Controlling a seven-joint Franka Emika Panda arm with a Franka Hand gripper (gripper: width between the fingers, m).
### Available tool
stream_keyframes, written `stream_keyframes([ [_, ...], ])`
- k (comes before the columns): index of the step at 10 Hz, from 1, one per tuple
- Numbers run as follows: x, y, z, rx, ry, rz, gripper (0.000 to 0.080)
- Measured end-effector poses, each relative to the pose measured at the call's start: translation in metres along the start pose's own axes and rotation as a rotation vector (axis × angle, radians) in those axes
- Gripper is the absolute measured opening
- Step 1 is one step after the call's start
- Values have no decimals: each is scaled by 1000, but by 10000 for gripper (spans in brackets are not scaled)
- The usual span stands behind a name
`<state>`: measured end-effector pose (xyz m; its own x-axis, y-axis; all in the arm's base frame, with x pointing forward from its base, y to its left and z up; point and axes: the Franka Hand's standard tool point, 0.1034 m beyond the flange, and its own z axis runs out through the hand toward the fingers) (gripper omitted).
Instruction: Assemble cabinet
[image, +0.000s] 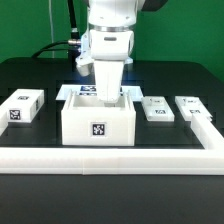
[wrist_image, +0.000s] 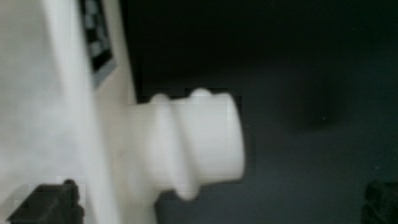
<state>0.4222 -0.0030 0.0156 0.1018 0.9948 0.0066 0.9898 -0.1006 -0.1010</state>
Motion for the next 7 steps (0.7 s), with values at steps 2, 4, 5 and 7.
stream_keyframes([
  [2, 0, 0, 0, 0, 0, 0, 676],
  [4, 0, 0, 0, 0, 0, 1, 443],
  [5, 0, 0, 0, 0, 0, 1, 249],
  [7, 0, 1, 0, -1, 0, 1, 66],
])
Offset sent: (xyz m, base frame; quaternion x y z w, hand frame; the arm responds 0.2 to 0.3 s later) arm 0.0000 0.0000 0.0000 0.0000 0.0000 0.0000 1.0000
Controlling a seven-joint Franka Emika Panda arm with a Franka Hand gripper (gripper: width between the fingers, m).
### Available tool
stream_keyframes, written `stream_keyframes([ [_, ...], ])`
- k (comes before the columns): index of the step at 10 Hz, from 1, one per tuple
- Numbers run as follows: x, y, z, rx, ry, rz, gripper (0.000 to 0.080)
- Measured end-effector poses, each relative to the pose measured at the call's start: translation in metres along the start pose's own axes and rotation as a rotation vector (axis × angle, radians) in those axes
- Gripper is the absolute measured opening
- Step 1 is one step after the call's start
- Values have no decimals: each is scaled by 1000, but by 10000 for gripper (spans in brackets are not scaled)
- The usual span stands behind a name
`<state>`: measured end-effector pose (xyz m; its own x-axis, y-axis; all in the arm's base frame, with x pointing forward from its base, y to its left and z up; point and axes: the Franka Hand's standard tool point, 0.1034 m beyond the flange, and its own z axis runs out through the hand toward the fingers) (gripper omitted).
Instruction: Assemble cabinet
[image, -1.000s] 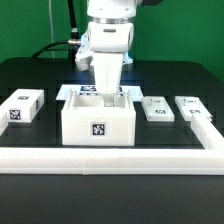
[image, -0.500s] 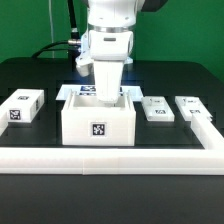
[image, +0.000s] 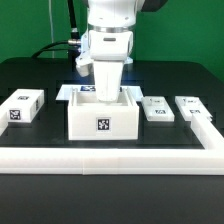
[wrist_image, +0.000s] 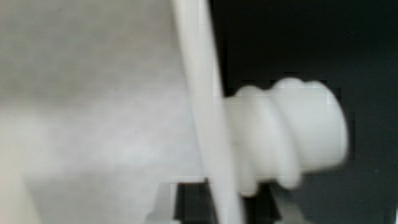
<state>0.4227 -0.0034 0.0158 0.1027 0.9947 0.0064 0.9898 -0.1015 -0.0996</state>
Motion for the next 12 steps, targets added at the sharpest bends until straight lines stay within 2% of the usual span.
stream_keyframes([
  [2, 0, 2, -1, -11, 2, 1, 42],
  [7, 0, 3, -2, -14, 2, -2, 42],
  [9, 1, 16, -5, -27, 2, -18, 42],
  [12, 10, 45, -5, -38, 10, -20, 41],
])
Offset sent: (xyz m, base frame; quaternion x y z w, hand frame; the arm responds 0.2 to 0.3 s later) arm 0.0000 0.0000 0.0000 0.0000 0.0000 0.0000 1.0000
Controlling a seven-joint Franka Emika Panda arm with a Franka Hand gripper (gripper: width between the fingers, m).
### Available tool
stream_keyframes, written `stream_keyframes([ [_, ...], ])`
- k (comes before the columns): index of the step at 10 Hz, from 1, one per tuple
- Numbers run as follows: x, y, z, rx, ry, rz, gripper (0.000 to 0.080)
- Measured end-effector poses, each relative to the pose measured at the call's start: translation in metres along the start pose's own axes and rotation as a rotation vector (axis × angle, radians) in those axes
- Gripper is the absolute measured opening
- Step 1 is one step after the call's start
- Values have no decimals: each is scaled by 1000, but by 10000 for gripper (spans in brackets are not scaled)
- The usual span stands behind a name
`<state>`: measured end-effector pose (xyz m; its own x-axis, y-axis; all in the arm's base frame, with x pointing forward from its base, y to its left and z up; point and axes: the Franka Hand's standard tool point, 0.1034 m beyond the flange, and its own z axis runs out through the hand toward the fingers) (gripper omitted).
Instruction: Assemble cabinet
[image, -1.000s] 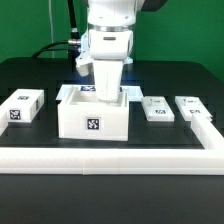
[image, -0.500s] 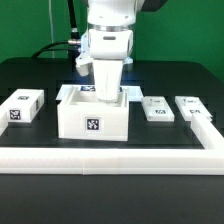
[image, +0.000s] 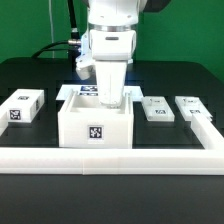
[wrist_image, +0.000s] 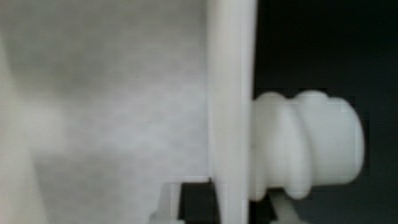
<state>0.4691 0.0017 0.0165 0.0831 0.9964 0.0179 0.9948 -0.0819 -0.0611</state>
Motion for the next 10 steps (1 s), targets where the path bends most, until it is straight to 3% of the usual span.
stream_keyframes([
  [3, 23, 20, -1, -24, 14, 1, 41],
  [5, 39, 21, -1, -26, 21, 32, 41],
  [10, 35, 22, 0, -27, 21, 34, 41],
])
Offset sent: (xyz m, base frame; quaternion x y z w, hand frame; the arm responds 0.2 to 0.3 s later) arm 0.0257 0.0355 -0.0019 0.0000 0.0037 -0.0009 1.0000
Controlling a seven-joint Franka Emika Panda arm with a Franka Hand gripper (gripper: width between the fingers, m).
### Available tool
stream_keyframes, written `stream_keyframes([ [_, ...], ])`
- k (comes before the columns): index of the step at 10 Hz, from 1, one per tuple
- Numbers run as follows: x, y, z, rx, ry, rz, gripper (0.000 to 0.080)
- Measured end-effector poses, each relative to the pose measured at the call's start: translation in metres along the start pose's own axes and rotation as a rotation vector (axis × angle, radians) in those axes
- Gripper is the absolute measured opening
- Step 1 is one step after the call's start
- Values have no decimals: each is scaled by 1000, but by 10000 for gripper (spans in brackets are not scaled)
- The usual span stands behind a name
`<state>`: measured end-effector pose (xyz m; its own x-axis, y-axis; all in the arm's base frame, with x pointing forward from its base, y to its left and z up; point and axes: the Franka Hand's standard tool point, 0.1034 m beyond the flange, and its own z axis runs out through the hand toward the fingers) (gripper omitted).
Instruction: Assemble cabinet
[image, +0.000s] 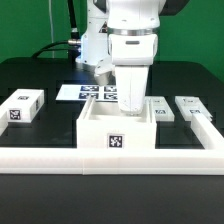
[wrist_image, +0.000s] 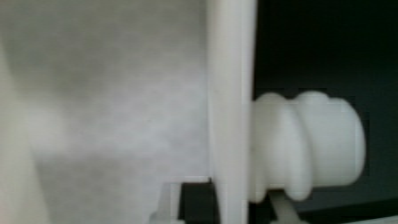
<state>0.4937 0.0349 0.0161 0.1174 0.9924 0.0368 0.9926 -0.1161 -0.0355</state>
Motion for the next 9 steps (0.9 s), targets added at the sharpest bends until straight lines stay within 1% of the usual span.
stream_keyframes([
  [3, 17, 12, -1, -12, 10, -23, 41],
  [6, 37, 10, 0, -13, 16, -39, 41],
  [7, 45, 11, 0, -14, 17, -40, 41],
  [8, 54, 13, 0, -11, 16, -38, 41],
  [9, 60, 14, 1, -3, 14, -39, 41],
])
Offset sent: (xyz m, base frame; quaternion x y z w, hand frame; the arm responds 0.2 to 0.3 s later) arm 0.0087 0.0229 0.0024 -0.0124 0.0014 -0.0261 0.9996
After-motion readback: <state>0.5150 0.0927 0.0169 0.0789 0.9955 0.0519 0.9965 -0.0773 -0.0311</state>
